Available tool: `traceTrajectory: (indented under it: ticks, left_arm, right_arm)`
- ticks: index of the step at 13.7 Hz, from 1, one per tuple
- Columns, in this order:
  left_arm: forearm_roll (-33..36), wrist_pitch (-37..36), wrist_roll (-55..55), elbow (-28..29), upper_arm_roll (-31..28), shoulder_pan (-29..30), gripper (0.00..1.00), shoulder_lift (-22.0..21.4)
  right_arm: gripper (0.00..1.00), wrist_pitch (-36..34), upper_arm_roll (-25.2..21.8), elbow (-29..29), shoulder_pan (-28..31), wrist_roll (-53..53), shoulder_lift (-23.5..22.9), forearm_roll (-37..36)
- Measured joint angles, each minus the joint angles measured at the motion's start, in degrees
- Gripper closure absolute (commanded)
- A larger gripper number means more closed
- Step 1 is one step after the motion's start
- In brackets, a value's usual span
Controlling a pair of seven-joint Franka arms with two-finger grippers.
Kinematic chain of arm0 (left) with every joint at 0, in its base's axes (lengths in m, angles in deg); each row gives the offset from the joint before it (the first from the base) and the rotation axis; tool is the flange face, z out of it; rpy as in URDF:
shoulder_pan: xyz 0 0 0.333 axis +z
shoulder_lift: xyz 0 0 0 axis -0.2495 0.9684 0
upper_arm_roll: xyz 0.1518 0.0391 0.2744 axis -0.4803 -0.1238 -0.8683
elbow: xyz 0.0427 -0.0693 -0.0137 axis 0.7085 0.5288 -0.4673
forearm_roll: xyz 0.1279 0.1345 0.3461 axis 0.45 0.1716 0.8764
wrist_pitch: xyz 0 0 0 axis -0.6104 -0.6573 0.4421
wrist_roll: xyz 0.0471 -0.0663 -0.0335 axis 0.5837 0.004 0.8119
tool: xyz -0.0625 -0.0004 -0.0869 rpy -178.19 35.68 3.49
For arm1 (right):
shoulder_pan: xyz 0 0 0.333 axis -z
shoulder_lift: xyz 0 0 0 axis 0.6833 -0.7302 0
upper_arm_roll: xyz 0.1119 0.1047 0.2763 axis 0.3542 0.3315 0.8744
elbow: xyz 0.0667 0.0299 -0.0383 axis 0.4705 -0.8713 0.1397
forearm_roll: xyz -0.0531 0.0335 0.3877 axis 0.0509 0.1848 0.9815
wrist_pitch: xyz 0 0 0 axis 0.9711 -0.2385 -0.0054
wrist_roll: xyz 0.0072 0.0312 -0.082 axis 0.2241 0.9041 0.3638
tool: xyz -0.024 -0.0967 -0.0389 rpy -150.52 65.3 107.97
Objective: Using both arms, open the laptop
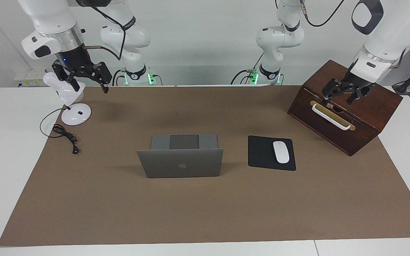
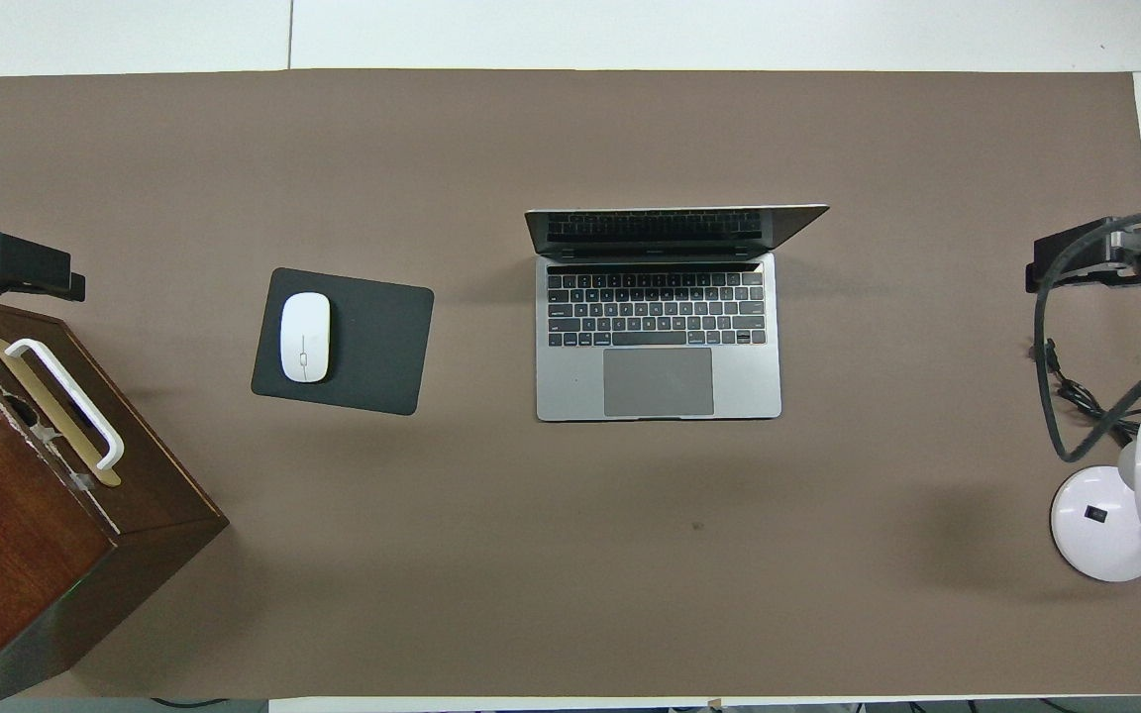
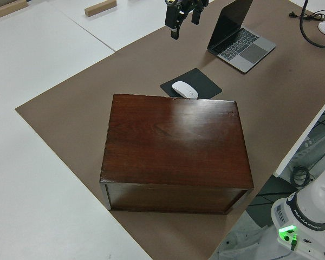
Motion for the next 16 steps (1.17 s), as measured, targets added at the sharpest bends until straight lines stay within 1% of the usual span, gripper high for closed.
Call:
traceTrajectory:
  ticks: [2, 4, 16]
  left_arm:
    - [0.87, 0.00, 0.00, -0.04, -0.09, 0.02, 0.00, -0.01]
    - [1.23, 0.00, 0.00, -0.07, -0.09, 0.02, 0.00, -0.02]
    - [1.36, 0.00, 0.00, -0.08, -0.10, 0.02, 0.00, -0.05]
  right_arm:
    - [0.00, 0.07, -4.98, 0.00, -3.97, 1.09, -0.39, 0.00]
    - [0.00, 0.07, -6.94, 0.00, -5.45, 1.47, -0.45, 0.00]
    - [0.00, 0.07, -7.73, -0.83, -5.50, 3.06, 0.26, 0.00]
